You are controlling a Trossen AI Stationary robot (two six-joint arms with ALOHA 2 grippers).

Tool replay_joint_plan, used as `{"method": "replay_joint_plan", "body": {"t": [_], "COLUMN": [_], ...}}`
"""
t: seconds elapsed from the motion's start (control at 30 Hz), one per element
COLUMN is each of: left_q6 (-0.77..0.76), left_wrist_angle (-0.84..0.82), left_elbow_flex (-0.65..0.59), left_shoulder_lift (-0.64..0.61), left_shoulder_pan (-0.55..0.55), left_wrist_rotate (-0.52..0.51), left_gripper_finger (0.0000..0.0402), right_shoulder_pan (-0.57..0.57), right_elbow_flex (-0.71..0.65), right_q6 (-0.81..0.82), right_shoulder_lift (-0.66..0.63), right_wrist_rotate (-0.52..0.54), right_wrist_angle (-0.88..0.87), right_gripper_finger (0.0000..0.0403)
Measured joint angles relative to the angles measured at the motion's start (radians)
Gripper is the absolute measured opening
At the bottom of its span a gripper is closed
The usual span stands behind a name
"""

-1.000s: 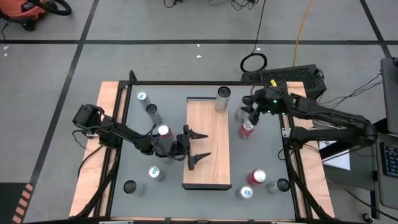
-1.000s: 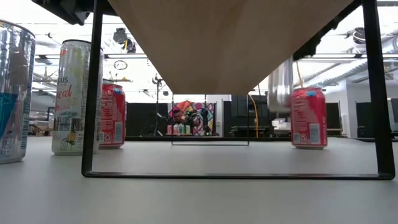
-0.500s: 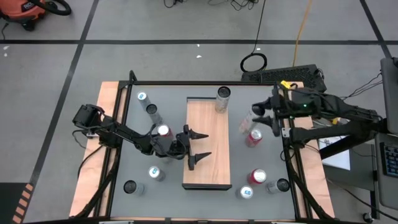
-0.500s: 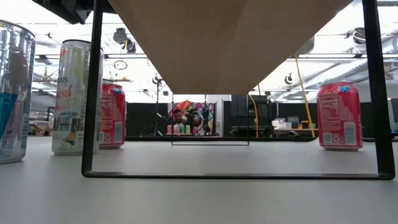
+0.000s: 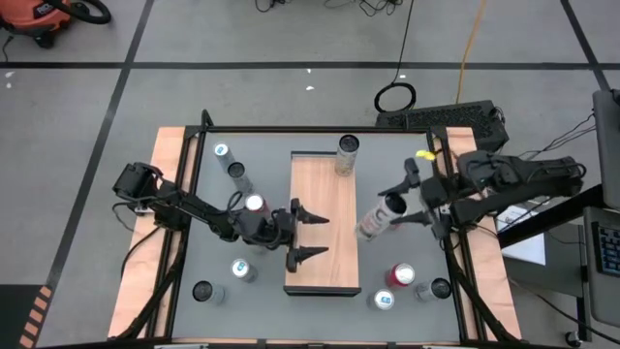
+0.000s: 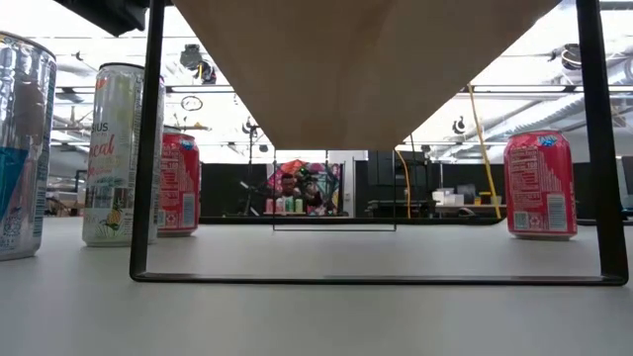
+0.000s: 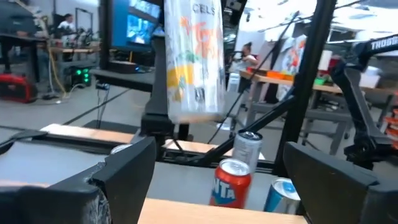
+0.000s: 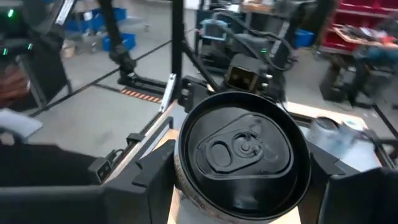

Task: Place canned beverage on shelf
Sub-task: Put the right white yellow soda can on the shelf aligned with the other white yellow soda can

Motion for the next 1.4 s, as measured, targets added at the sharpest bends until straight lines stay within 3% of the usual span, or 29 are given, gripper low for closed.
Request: {"method": "replay_joint_plan", "body": {"t": [0.17, 0.43, 0.9, 1.3, 1.4], "left_q6": [0.084, 0.062, 0.020, 0.012, 0.009], "left_wrist_angle": [-0.010, -0.105, -0.207, -0.248, -0.251], "left_elbow_flex": [0.032, 0.049, 0.049, 0.049, 0.049], "left_shoulder_lift": [0.000, 0.000, 0.000, 0.000, 0.000], "left_shoulder_pan": [-0.029, -0.036, -0.036, -0.035, -0.035], "left_wrist_rotate": [0.013, 0.013, 0.004, 0.057, 0.057], "left_gripper_finger": [0.0354, 0.0354, 0.0352, 0.0248, 0.0239], "right_shoulder_pan": [0.049, 0.079, 0.079, 0.079, 0.079], "right_elbow_flex": [0.000, 0.000, 0.000, -0.001, -0.001], "right_q6": [-0.092, -0.182, -0.292, -0.293, -0.282], "right_shoulder_lift": [0.109, 0.247, 0.373, 0.377, 0.377], "right_wrist_rotate": [-0.001, -0.003, -0.004, -0.011, -0.005], "right_wrist_angle": [0.090, 0.296, 0.406, 0.392, 0.378], "right_gripper_finger": [0.0201, 0.0201, 0.0205, 0.0206, 0.0211]}}
